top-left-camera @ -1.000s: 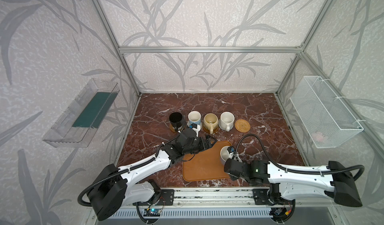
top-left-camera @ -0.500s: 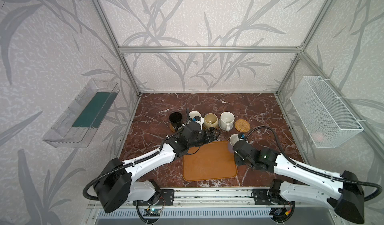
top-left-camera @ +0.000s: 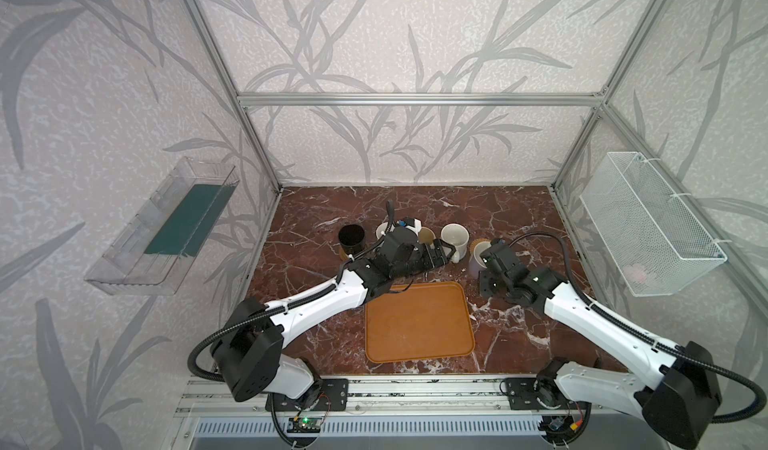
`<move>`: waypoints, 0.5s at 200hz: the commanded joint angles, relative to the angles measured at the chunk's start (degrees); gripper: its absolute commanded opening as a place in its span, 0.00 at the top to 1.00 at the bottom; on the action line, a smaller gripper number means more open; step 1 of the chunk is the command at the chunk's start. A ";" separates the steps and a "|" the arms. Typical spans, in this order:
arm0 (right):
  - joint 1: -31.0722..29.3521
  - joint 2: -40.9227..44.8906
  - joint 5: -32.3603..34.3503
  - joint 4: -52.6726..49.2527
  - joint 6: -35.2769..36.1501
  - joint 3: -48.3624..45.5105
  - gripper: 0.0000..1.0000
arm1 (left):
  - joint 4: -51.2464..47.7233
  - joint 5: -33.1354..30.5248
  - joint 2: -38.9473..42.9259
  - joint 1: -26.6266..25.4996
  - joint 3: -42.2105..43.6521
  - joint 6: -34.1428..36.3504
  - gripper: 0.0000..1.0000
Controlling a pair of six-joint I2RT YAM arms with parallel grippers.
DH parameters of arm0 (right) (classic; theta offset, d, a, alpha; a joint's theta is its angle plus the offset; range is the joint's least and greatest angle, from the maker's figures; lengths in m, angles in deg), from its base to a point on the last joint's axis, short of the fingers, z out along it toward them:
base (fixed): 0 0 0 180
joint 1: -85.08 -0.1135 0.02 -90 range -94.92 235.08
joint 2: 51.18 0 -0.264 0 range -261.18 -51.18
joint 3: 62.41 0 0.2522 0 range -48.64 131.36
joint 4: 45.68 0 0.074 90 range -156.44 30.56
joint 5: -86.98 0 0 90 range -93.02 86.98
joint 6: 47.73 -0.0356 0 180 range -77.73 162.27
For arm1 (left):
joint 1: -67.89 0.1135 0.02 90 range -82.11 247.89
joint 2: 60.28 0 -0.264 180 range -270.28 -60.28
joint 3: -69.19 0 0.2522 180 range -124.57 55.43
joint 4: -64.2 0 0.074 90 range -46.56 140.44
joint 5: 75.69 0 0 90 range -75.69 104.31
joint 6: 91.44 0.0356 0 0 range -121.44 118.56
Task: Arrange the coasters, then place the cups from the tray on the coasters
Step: 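Lift the lavender mug and carry it toward the wicker coaster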
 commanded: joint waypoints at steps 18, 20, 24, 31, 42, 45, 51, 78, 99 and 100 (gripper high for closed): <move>6.02 -4.73 -2.48 6.70 4.09 3.86 1.00 | -2.47 -2.15 -3.51 -0.26 -6.12 2.20 0.02; 6.35 -5.04 -2.54 6.74 4.23 4.07 1.00 | -2.43 -2.19 -3.68 -0.32 -6.34 2.21 0.02; 6.74 -5.64 -2.58 6.74 4.43 4.50 1.00 | -2.52 -2.08 -3.98 -0.33 -6.74 2.28 0.02; 7.50 -6.60 -2.56 6.90 4.80 5.13 1.00 | -2.63 -1.89 -4.61 -0.32 -7.40 2.31 0.02; 8.64 -7.97 -2.97 7.25 5.31 5.77 1.00 | -2.67 -1.72 -5.45 -0.27 -8.25 2.46 0.02; 8.94 -8.27 -3.11 7.41 5.35 5.87 1.00 | -2.65 -1.71 -5.71 -0.28 -8.46 2.40 0.02; 9.57 -8.78 -3.25 7.82 5.66 5.96 1.00 | -2.66 -1.55 -6.08 -0.32 -8.76 2.37 0.02; 11.72 -10.96 -3.89 9.79 7.02 6.35 1.00 | -2.65 -1.68 -7.48 -0.25 -10.16 2.45 0.02; 13.02 -13.69 -4.12 10.95 8.74 7.43 1.00 | -3.09 -1.77 -8.66 -0.17 -11.57 2.89 0.02; 13.10 -13.80 -4.17 10.98 8.77 7.47 1.00 | -3.13 -1.78 -8.72 -0.17 -11.60 2.85 0.02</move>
